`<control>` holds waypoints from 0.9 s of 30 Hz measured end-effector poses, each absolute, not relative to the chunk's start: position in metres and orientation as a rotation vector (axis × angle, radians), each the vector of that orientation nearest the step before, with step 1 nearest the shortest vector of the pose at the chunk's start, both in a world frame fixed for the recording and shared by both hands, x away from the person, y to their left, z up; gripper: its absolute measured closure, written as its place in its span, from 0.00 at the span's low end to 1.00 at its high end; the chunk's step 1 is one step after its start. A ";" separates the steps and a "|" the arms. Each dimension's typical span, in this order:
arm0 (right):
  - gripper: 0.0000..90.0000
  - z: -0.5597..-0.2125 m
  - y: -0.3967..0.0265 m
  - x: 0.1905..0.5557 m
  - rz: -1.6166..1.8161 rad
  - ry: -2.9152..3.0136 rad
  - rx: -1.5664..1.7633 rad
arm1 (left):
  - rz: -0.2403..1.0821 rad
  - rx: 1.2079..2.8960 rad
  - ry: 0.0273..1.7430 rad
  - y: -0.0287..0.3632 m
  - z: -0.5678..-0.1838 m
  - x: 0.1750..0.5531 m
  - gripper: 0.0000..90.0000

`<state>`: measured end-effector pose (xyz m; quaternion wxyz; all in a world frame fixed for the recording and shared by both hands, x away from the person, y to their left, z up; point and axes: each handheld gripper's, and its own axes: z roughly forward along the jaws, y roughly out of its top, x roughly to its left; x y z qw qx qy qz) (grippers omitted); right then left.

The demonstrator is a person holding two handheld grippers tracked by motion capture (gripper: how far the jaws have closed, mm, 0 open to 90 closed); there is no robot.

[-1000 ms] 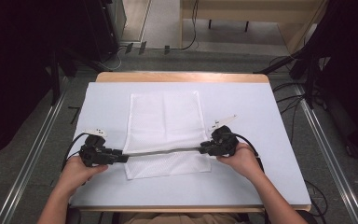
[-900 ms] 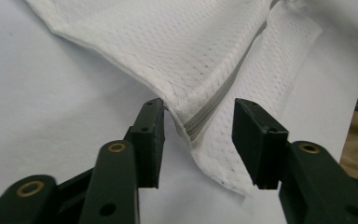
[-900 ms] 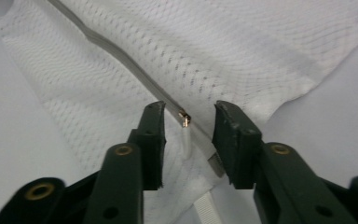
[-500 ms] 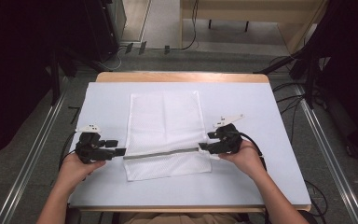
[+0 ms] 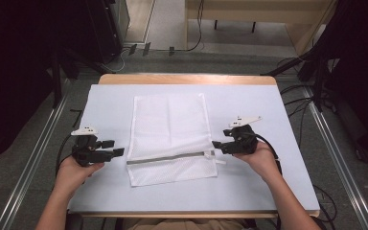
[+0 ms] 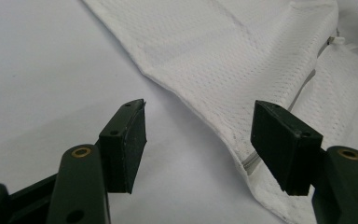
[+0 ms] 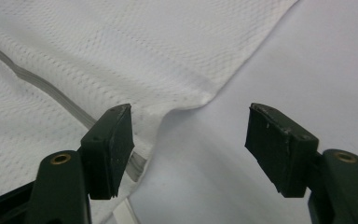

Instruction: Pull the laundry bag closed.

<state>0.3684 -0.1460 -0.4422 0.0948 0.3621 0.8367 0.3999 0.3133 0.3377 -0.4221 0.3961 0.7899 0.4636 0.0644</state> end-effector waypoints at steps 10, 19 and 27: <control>0.33 -0.442 -0.166 0.368 1.164 2.413 1.066 | 0.220 2.000 1.199 0.345 -0.421 0.313 0.40; 0.29 -0.444 -0.179 0.370 1.148 2.390 1.082 | 0.222 1.986 1.219 0.353 -0.423 0.314 0.40; 0.26 -0.447 -0.182 0.372 1.137 2.405 1.104 | 0.216 2.000 1.228 0.353 -0.425 0.316 0.39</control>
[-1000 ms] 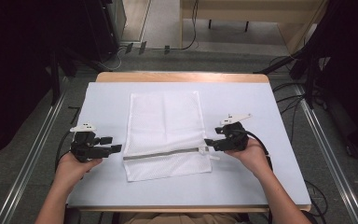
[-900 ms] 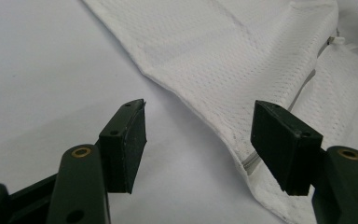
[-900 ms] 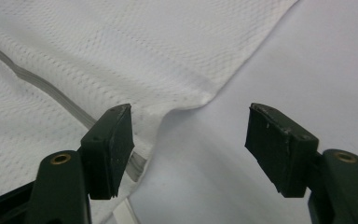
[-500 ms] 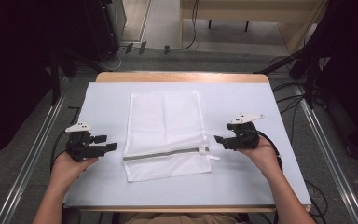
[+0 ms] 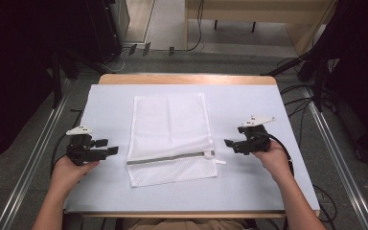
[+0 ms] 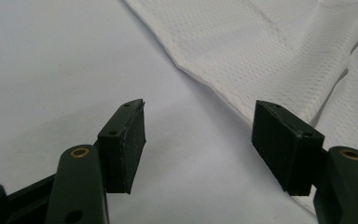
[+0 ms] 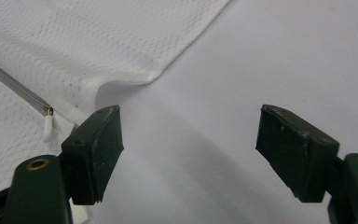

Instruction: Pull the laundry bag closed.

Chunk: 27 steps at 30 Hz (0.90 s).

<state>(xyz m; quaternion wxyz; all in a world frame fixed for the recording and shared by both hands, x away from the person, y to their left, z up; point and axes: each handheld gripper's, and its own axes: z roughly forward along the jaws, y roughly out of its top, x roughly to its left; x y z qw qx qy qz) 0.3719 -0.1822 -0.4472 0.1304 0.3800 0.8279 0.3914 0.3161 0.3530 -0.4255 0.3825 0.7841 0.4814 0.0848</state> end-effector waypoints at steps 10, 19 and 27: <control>0.26 -0.449 -0.182 0.372 1.119 2.420 1.119 | 0.203 2.008 1.232 0.352 -0.426 0.317 0.39; 0.26 -0.450 -0.183 0.373 1.121 2.420 1.121 | 0.204 2.013 1.238 0.351 -0.428 0.317 0.37; 0.26 -0.451 -0.183 0.373 1.113 2.424 1.133 | 0.211 2.021 1.239 0.351 -0.429 0.318 0.36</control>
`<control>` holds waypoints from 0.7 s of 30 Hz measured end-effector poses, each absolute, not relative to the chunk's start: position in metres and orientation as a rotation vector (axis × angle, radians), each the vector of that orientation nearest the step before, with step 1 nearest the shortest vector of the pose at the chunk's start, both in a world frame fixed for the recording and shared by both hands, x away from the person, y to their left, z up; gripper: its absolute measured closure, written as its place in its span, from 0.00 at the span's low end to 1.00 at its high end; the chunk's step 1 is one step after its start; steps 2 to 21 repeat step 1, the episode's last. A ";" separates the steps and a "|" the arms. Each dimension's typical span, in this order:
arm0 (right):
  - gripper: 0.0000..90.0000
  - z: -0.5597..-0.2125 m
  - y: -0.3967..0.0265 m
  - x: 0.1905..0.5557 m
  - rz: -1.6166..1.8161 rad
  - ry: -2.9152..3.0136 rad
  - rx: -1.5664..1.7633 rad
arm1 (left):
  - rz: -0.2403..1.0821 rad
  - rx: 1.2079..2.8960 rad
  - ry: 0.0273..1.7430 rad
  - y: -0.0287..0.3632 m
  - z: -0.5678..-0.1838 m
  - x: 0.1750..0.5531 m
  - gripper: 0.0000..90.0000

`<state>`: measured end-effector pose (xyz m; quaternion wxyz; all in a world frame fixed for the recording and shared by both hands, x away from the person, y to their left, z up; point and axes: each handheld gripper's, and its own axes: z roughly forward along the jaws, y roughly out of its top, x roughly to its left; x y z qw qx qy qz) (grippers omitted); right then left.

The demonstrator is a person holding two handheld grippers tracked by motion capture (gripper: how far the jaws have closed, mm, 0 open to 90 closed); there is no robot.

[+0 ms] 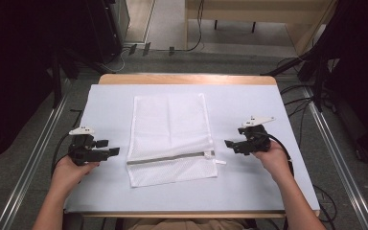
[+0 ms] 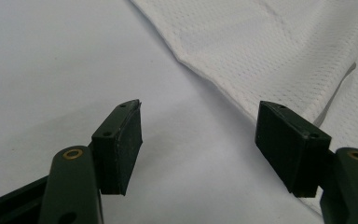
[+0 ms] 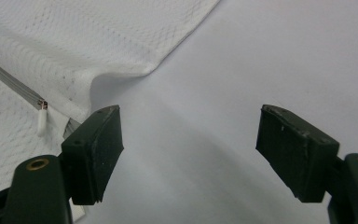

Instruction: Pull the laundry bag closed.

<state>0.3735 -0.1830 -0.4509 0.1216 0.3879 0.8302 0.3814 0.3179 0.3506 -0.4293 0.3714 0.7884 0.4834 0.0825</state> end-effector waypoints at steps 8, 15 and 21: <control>0.26 -0.451 -0.183 0.374 1.111 2.425 1.131 | 0.212 2.017 1.245 0.351 -0.430 0.318 0.35; 0.26 -0.451 -0.183 0.374 1.111 2.425 1.131 | 0.212 2.017 1.245 0.351 -0.430 0.318 0.35; 0.26 -0.451 -0.183 0.374 1.111 2.425 1.131 | 0.212 2.017 1.245 0.351 -0.430 0.318 0.35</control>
